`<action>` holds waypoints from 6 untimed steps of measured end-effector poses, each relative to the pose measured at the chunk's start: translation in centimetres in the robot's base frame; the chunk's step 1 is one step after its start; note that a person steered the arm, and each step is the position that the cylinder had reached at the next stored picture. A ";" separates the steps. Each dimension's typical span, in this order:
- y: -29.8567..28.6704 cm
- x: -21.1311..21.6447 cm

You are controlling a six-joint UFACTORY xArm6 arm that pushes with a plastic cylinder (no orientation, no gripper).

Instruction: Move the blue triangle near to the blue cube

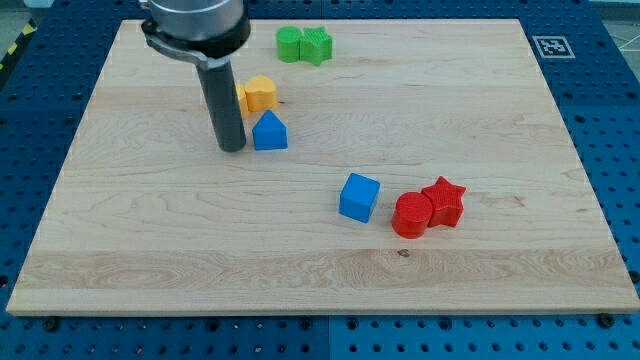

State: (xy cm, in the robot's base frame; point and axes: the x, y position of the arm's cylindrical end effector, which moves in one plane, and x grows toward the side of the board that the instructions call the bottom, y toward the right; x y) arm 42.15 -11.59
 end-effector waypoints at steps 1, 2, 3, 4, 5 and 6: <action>-0.2 -1.9; 3.5 -2.1; 7.7 0.0; 9.6 3.7; 9.6 2.8; 11.5 1.0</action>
